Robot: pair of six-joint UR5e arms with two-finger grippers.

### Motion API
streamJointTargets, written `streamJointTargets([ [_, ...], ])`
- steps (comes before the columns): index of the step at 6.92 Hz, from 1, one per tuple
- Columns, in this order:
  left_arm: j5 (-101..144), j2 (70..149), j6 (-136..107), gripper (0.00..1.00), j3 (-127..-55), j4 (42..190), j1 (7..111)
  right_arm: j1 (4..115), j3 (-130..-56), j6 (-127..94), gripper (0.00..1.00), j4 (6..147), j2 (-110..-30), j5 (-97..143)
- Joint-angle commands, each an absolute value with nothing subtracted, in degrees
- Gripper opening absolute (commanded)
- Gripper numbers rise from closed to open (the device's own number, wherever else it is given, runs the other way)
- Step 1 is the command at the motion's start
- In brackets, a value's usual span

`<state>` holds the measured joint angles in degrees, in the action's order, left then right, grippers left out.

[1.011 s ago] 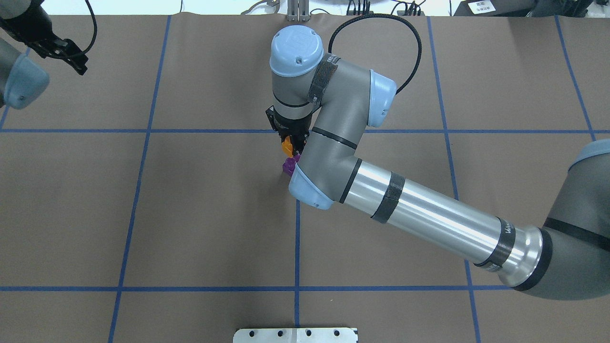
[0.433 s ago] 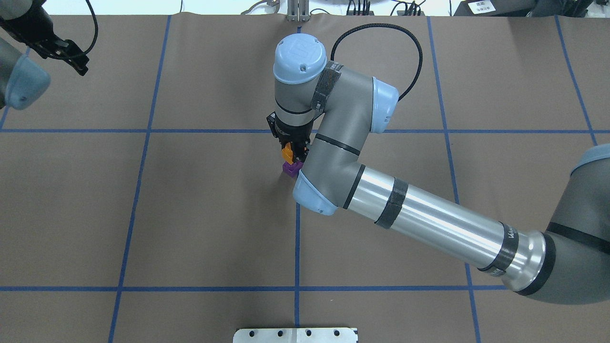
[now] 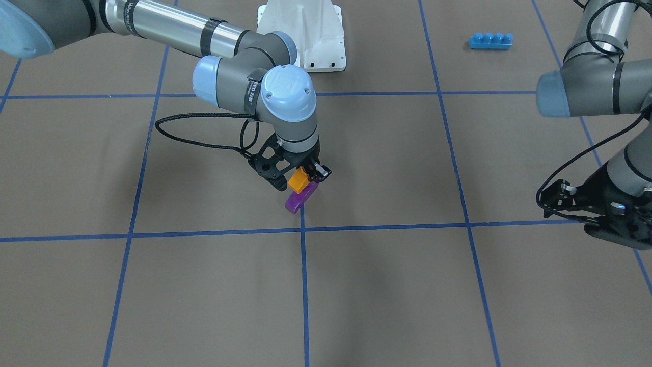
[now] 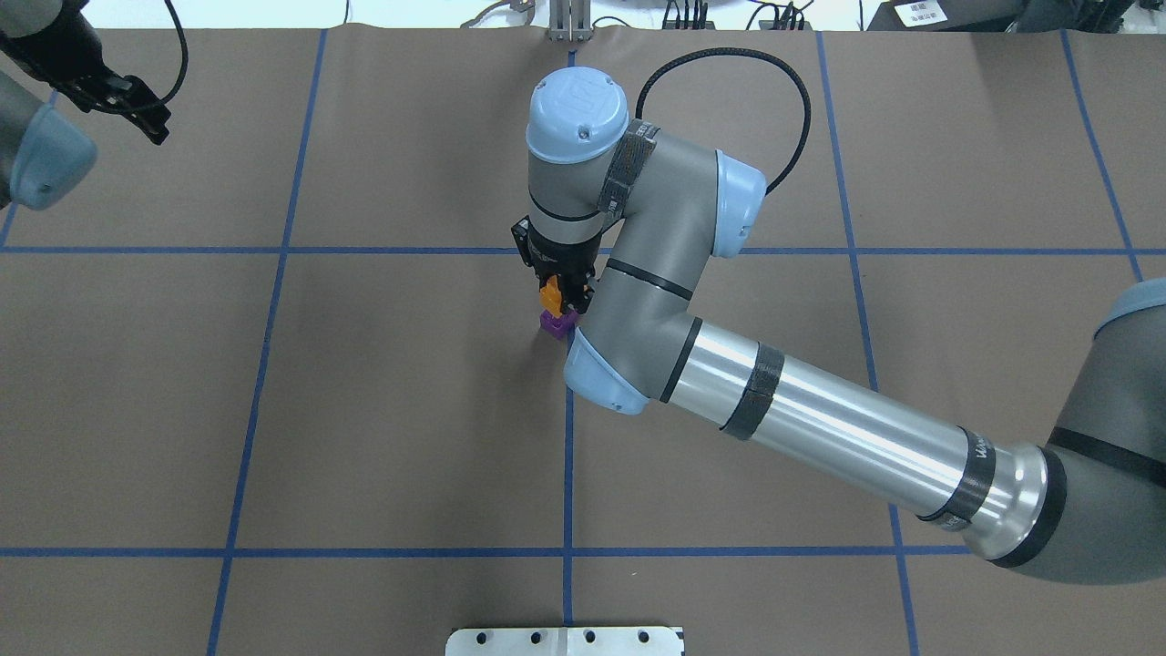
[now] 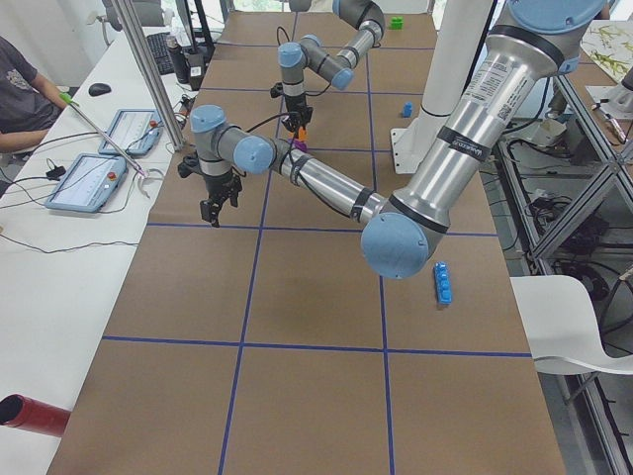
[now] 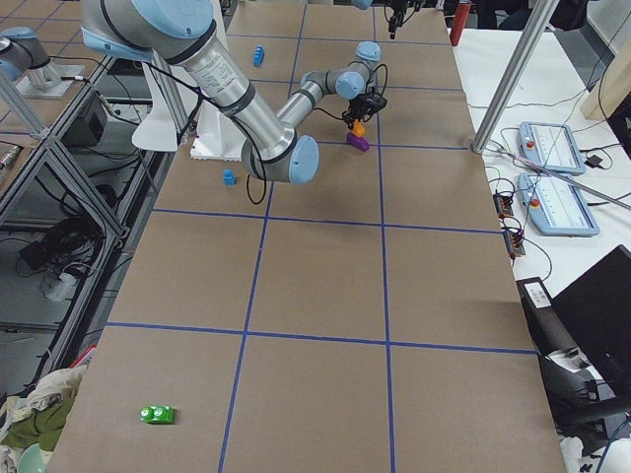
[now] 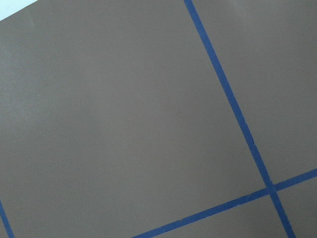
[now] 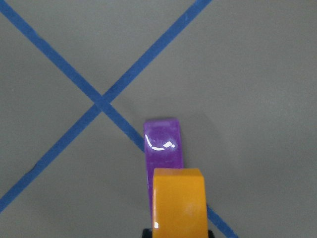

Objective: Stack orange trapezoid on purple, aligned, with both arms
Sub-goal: 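Lower and align the orange block onto the purple block with the right gripper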

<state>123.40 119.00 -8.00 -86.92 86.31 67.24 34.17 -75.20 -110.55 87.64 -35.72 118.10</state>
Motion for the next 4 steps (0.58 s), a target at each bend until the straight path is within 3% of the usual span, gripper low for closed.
streamJointTargets([
  [1,123.4,119.0,-8.0,1.0,-86.84,86.4,67.15,34.01,-75.23,-110.74,0.0,87.63,-35.77,118.12],
  [4,123.4,118.92,-8.0,1.0,-86.75,86.4,67.15,34.01,-75.15,-113.46,0.0,85.71,-35.51,118.48],
])
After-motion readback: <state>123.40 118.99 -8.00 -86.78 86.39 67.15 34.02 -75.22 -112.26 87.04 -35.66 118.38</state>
